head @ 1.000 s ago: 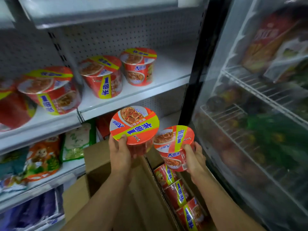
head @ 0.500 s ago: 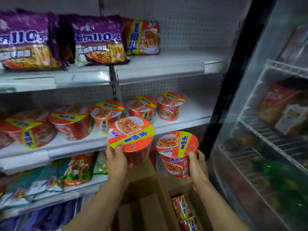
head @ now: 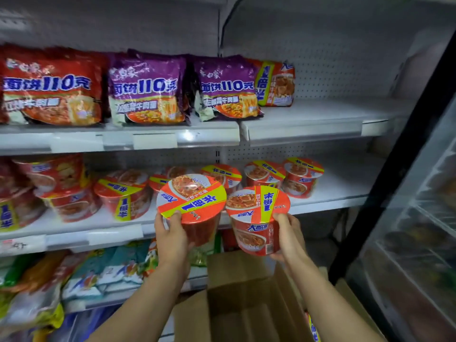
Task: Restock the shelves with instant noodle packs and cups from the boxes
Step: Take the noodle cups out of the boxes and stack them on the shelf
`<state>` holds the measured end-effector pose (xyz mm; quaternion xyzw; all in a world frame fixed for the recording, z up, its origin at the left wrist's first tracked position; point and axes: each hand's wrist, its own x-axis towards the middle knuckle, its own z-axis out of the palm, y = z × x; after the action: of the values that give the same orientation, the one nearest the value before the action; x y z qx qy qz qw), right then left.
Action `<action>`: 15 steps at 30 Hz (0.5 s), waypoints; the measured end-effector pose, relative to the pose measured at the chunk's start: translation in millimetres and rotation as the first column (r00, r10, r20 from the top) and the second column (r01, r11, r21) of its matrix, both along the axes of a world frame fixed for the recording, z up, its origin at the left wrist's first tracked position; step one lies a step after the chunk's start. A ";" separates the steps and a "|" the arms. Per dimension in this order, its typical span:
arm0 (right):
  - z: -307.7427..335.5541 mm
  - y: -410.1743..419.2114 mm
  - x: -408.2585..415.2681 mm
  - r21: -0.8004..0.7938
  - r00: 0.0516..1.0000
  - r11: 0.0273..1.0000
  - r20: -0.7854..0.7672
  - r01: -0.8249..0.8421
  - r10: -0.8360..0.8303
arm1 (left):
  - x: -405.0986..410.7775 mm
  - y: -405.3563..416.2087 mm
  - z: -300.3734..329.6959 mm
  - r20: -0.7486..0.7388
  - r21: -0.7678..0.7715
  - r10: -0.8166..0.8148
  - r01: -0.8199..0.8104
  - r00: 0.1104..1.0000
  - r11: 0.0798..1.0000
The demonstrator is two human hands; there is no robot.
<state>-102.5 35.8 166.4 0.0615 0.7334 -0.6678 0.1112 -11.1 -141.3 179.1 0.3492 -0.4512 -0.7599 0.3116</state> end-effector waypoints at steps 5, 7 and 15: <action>4.7 -57.1 16.2 -0.036 0.999 0.998 0.014 -0.044 0.045 | 24.1 -58.6 5.2 0.023 -0.023 0.039 -0.039 0.999 0.999; 9.2 -77.9 22.1 -0.068 0.998 0.996 0.023 -0.062 0.064 | 32.3 -79.0 7.2 0.020 -0.032 0.046 -0.046 0.999 0.998; 28.6 -159.5 30.5 -0.125 0.997 0.989 -0.010 -0.078 0.077 | 40.6 -142.2 27.5 -0.036 -0.047 0.129 -0.131 0.991 0.990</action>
<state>-71.9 -123.8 195.0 0.0240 0.6922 -0.7078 0.1389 29.6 -283.5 206.6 0.3574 -0.4408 -0.7323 0.3764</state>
